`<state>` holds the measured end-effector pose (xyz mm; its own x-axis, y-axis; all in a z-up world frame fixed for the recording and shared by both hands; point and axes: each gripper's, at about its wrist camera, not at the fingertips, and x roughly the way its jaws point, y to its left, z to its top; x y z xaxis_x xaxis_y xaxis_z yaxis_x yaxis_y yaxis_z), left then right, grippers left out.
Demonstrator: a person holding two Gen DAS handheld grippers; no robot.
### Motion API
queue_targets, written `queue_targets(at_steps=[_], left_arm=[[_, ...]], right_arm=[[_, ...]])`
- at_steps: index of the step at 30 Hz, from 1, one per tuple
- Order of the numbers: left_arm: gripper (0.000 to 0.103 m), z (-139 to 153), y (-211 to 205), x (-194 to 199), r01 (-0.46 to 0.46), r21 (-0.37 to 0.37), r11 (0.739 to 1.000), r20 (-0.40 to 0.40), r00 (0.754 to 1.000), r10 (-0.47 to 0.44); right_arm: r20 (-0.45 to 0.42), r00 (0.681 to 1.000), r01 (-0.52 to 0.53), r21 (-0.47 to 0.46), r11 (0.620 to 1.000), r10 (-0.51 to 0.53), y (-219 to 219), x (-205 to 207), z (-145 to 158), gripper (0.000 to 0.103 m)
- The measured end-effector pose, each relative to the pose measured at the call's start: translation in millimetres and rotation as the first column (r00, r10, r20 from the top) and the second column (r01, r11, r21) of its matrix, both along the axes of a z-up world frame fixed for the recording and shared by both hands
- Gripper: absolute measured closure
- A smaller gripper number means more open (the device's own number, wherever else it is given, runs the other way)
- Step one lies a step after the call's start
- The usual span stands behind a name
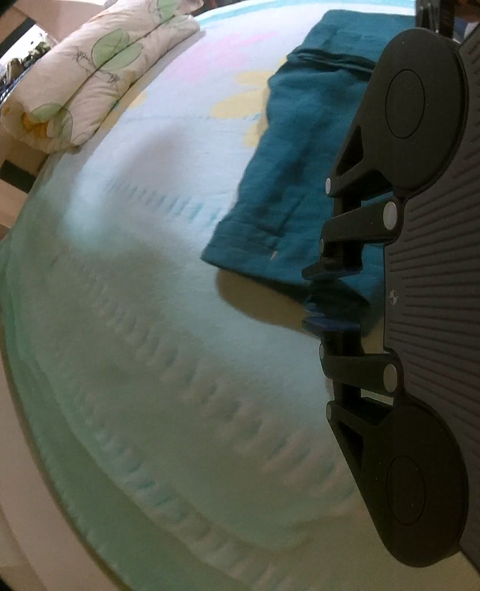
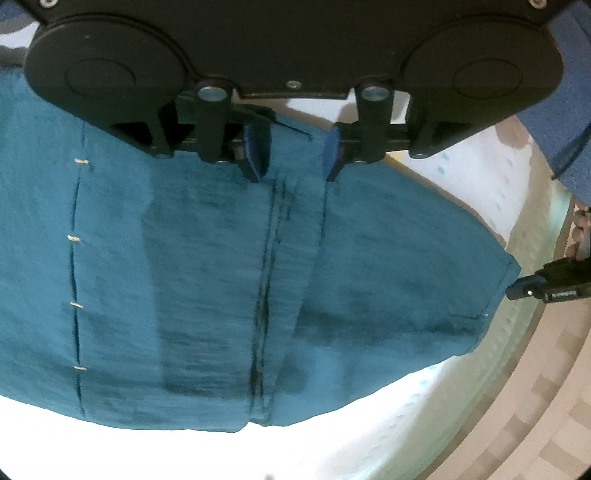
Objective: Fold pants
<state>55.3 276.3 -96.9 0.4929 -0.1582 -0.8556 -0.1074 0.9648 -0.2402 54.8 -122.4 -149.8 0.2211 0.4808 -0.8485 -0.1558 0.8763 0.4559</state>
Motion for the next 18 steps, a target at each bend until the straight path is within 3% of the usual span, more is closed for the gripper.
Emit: queue_targets(at_steps=[7,12,14,16,18], left_arm=[[0.082,-5.7,11.0,-17.3,-0.002,-0.035,0.999,0.043,0.999,0.004],[0.080,16.3,16.6,-36.1,-0.006,-0.097,0.995,0.138,0.990,0.020],[0.059,23.7,7.6,-40.2,0.050,-0.061,0.997,0.167,0.985,-0.039],[0.045,23.5,-3.6,-38.7,0.111,-0.007,0.994,0.151,0.983,-0.109],[0.040,16.2,-13.8,-35.4,0.144,0.040,0.989,0.115,0.982,-0.148]], right_arm=[[0.013,0.999,-0.036,-0.038,0.999,0.036,17.2,-0.9,1.4,0.046],[0.008,0.999,-0.035,-0.028,0.999,0.036,11.1,0.2,1.3,0.046],[0.007,0.999,-0.034,-0.022,0.999,0.034,8.1,0.4,0.7,0.046],[0.006,1.000,-0.031,-0.017,0.999,0.031,6.0,0.5,0.6,0.046],[0.005,1.000,-0.027,-0.015,1.000,0.027,4.9,0.5,0.4,0.046]])
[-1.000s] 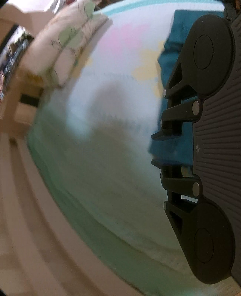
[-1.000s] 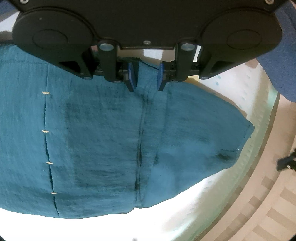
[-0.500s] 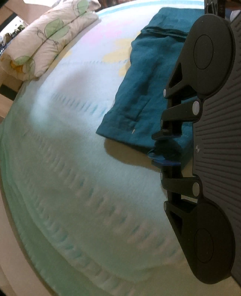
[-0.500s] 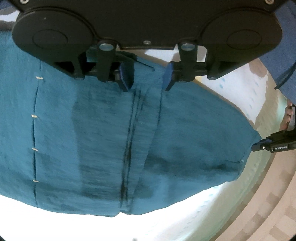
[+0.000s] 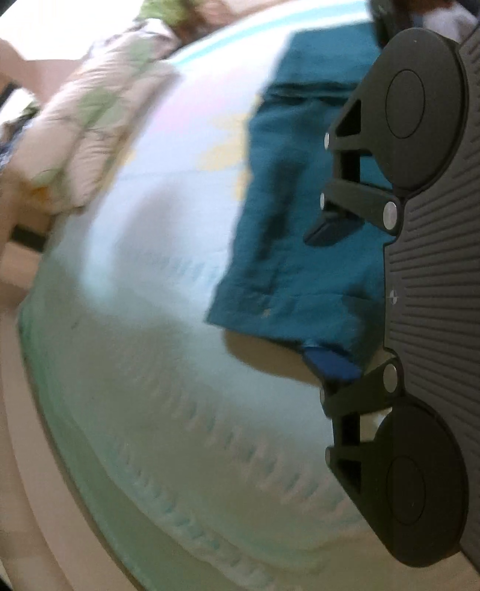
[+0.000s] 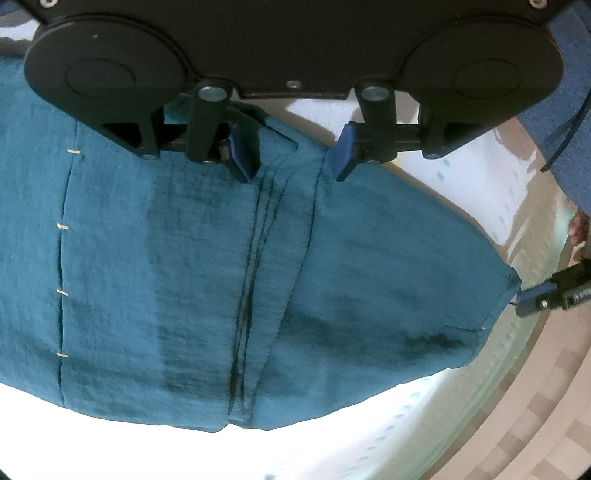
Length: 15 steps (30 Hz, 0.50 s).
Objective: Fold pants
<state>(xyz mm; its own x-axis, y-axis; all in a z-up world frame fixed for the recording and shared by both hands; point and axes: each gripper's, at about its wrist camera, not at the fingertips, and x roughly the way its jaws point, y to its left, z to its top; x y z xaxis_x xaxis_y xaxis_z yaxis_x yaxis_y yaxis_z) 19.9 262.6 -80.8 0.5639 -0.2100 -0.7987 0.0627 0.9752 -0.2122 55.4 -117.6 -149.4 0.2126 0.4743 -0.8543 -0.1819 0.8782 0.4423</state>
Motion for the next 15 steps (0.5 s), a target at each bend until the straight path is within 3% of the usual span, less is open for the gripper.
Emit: queue_targets(at_steps=[3,9,15], left_arm=[[0.039,-14.2,-4.0,5.3,-0.019,0.041,0.999,-0.030,0.999,0.020],[0.037,-38.7,4.2,11.0,-0.055,0.042,0.998,-0.083,0.995,0.059],[0.017,-47.3,8.8,12.5,-0.075,-0.023,0.997,-0.081,0.994,0.073]], right_arm=[[0.001,1.000,-0.005,-0.003,1.000,0.005,-2.0,0.2,1.1,0.046],[0.000,1.000,-0.011,-0.011,1.000,0.011,-0.3,1.5,2.8,0.046],[-0.001,1.000,-0.011,-0.003,1.000,0.011,-0.8,1.7,2.4,0.045]])
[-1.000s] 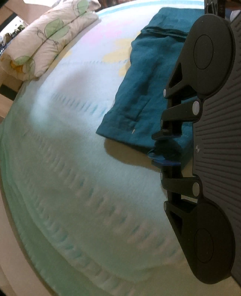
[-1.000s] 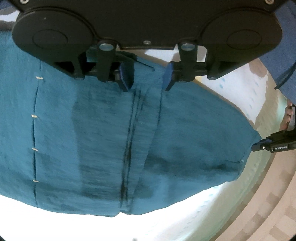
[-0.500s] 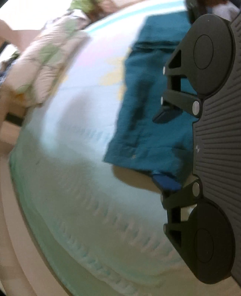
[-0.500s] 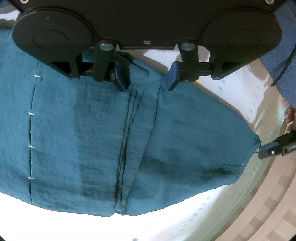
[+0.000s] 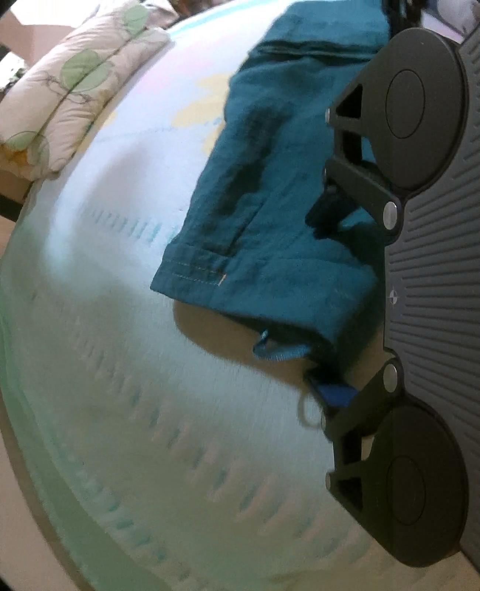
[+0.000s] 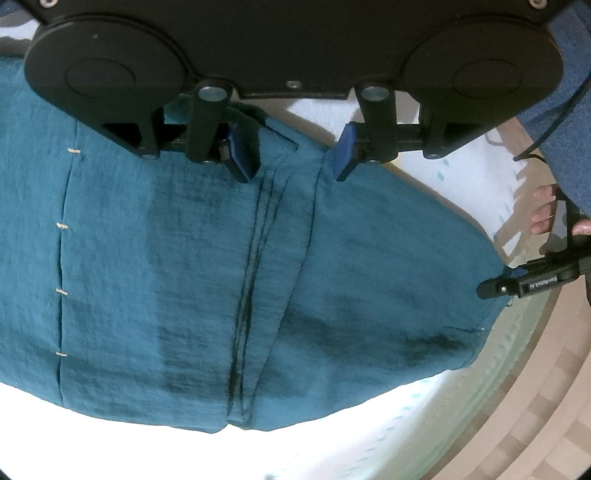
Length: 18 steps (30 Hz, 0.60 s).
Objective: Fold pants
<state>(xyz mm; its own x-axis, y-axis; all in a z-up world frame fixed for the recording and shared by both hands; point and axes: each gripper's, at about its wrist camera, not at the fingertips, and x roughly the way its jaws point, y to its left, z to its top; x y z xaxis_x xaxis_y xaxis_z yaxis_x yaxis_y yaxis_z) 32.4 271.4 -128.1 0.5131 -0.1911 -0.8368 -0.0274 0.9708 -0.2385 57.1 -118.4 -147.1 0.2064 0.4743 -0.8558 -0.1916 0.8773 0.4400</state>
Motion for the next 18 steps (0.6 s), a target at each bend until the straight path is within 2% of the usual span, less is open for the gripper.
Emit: queue_targets(at_steps=[5,10,12,13,14,16,18], left_arm=[[0.016,-1.8,-14.7,10.2,0.033,0.031,0.999,0.023,0.999,-0.034],[0.019,-1.3,-17.9,20.2,-0.014,0.002,1.000,0.026,1.000,0.014],[0.037,1.3,-17.7,25.0,-0.029,0.023,0.999,0.001,1.000,0.029],[0.070,4.9,-19.0,26.6,-0.027,0.058,0.998,0.002,1.000,0.027],[0.088,9.1,-19.1,27.3,-0.019,0.068,0.997,0.011,1.000,0.018],[0.093,16.3,-14.1,29.3,-0.031,0.014,0.999,-0.008,0.999,0.031],[0.093,25.8,-13.6,32.6,-0.034,-0.004,0.999,-0.027,0.999,0.034]], right_arm=[[0.006,1.000,-0.011,0.000,1.000,0.011,-0.6,-1.1,-0.8,0.042],[0.008,1.000,-0.007,0.013,1.000,0.007,-3.6,-2.3,-1.3,0.042],[0.006,1.000,-0.002,0.025,1.000,0.002,-7.1,-2.2,-2.0,0.042],[0.005,1.000,0.002,0.033,0.999,-0.002,-8.8,-2.1,-2.5,0.042],[0.004,1.000,0.004,0.041,0.999,-0.004,-12.2,-2.7,-3.1,0.042],[0.001,1.000,0.013,0.057,0.998,-0.013,-17.0,-3.1,-3.5,0.042],[0.008,1.000,0.029,0.077,0.997,-0.030,-23.0,-4.4,-1.4,0.043]])
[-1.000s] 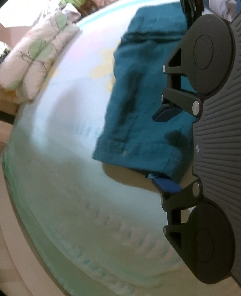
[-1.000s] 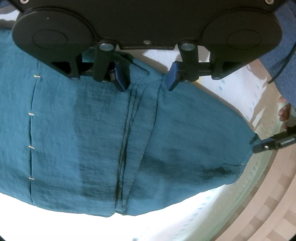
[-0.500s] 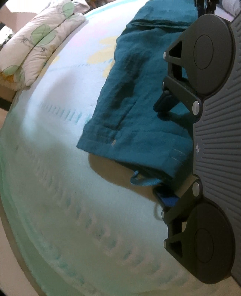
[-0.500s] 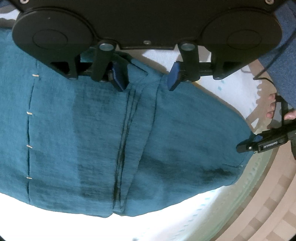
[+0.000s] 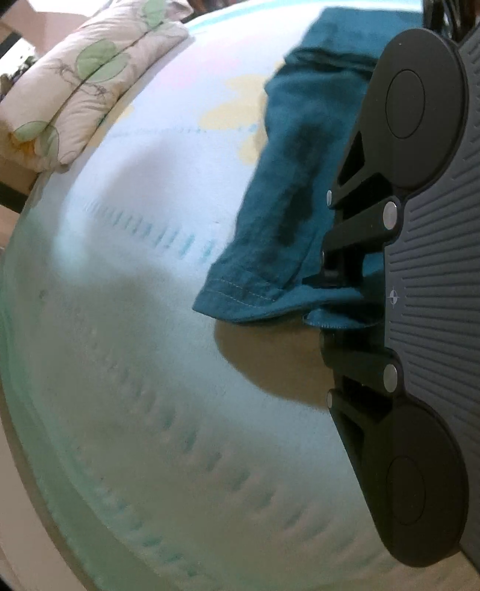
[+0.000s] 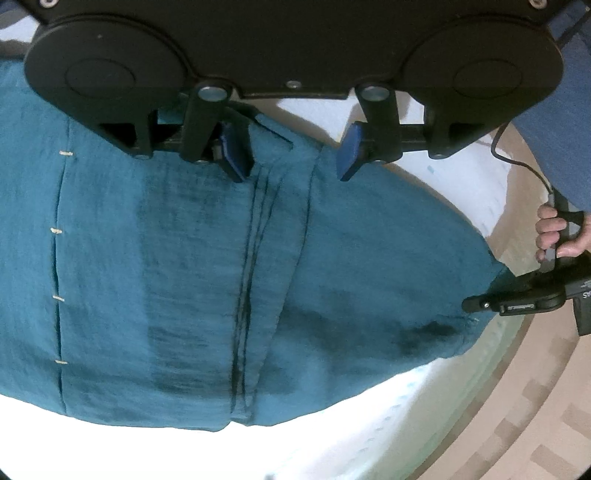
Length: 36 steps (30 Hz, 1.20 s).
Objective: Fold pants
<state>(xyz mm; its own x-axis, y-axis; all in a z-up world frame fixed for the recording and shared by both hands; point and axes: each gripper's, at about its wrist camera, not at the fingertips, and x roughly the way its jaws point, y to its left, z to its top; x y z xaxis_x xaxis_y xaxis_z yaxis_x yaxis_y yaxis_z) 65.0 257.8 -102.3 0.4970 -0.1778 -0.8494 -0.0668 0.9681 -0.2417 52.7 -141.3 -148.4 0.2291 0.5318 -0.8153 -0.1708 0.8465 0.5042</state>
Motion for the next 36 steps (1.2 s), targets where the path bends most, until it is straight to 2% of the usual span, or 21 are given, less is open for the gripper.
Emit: queue_targets(at_steps=[2,4,8,13,16,19,21,23,25,27,29,31,36], left_arm=[[0.093,16.6,-4.1,1.4,0.027,0.023,0.999,0.029,0.999,-0.028],[0.093,37.4,-11.0,4.7,0.061,0.027,0.998,0.057,0.996,-0.062],[0.093,77.4,-33.1,6.9,0.127,0.056,0.990,0.118,0.984,-0.133],[0.093,114.4,-67.8,-0.2,0.194,0.066,0.979,0.180,0.962,-0.203],[0.093,122.3,-85.9,-7.1,0.230,0.084,0.969,0.204,0.948,-0.243],[0.093,128.9,-102.4,-12.4,0.261,0.068,0.963,0.224,0.937,-0.270],[0.093,131.9,-112.4,-14.8,0.278,0.070,0.958,0.233,0.929,-0.287],[0.093,134.1,-122.4,-18.0,0.289,0.082,0.954,0.239,0.923,-0.301],[0.093,135.8,-132.5,-20.3,0.303,0.079,0.950,0.241,0.919,-0.313],[0.093,136.3,-142.3,-19.4,0.313,0.071,0.947,0.240,0.916,-0.321],[0.093,137.4,-156.4,-20.1,0.330,0.071,0.941,0.243,0.909,-0.338],[0.093,137.8,-174.4,-19.4,0.352,0.068,0.934,0.247,0.901,-0.358],[0.093,136.3,-228.5,-23.5,0.438,0.067,0.896,0.253,0.861,-0.440]], right_arm=[[0.014,1.000,0.016,0.027,0.999,-0.016,-8.4,-1.8,6.1,0.054],[0.049,0.998,0.034,0.050,0.998,-0.037,-17.6,-3.8,16.6,0.057],[0.137,0.987,0.071,0.073,0.995,-0.081,-32.5,5.9,35.3,0.058],[0.192,0.975,0.100,0.076,0.992,-0.113,-29.2,43.1,30.1,0.058],[0.202,0.973,0.101,0.058,0.993,-0.111,-18.9,72.4,17.9,0.059],[0.201,0.971,0.127,0.029,0.992,-0.130,-15.6,97.0,3.7,0.060],[0.184,0.969,0.163,0.016,0.987,-0.163,-14.5,113.0,-4.0,0.064],[0.189,0.964,0.186,0.025,0.982,-0.187,-15.1,120.9,-6.6,0.072],[0.177,0.963,0.201,0.041,0.979,-0.205,-16.4,127.1,-4.3,0.072],[0.178,0.960,0.204,0.072,0.976,-0.214,-25.2,121.9,3.5,0.072],[0.183,0.959,0.202,0.103,0.974,-0.218,-33.9,108.7,16.3,0.063],[0.181,0.957,0.209,0.109,0.972,-0.226,-45.7,91.8,28.9,0.063],[0.154,0.944,0.278,0.105,0.955,-0.292,-97.7,41.4,42.0,0.063]])
